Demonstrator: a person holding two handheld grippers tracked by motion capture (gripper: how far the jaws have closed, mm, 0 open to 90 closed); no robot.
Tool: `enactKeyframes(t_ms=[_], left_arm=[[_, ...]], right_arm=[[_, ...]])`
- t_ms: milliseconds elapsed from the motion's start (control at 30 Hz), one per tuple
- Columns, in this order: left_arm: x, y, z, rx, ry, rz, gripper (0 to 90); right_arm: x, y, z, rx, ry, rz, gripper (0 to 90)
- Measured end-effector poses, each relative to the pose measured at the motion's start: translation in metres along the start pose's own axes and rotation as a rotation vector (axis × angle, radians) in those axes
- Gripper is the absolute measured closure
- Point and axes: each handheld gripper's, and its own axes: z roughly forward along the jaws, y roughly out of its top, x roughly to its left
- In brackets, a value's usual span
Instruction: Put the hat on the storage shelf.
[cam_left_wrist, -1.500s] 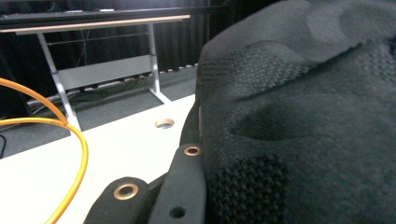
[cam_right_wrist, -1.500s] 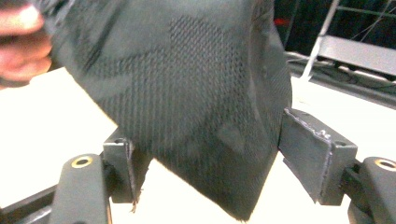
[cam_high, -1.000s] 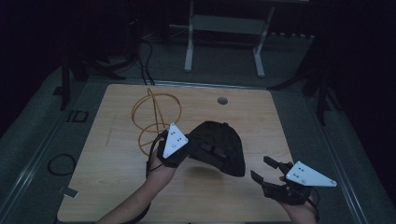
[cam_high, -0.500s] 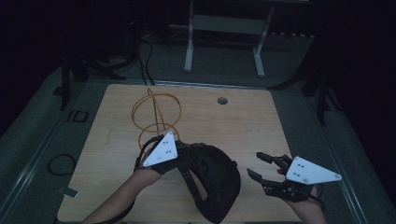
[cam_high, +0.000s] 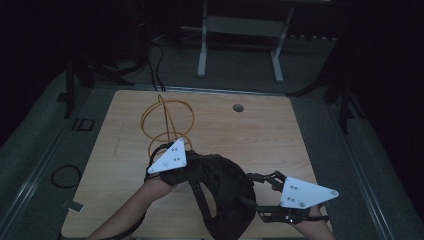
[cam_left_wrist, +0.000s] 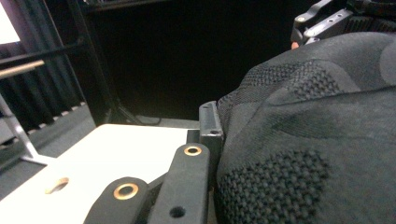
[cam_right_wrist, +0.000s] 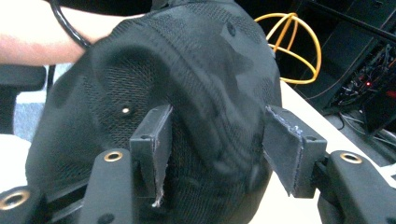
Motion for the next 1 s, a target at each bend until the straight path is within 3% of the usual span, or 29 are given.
enactKeyframes(t_ms=[100, 267, 500, 700, 833, 1000], left_arm=[[0.001, -0.001, 0.001, 0.002, 0.001, -0.011, 90.0], [0.002, -0.001, 0.002, 0.002, -0.002, -0.029, 90.0], [0.002, -0.002, 0.005, 0.014, -0.004, -0.034, 90.0], [0.004, -0.005, 0.007, 0.023, -0.002, -0.033, 89.7], [0.003, -0.006, 0.007, 0.048, -0.006, -0.004, 88.6], [0.001, -0.003, 0.004, 0.093, 0.053, 0.024, 61.7]], right_arm=[[0.0, -0.001, 0.007, 0.009, -0.003, -0.021, 44.0], [0.002, -0.003, 0.01, 0.016, -0.03, -0.055, 57.1], [0.005, 0.001, 0.008, 0.004, -0.024, -0.073, 85.2], [0.003, 0.001, 0.007, -0.005, -0.027, -0.044, 87.4], [0.001, 0.001, 0.002, -0.033, -0.017, -0.015, 87.5], [-0.004, 0.002, -0.005, -0.064, -0.01, 0.015, 87.6]])
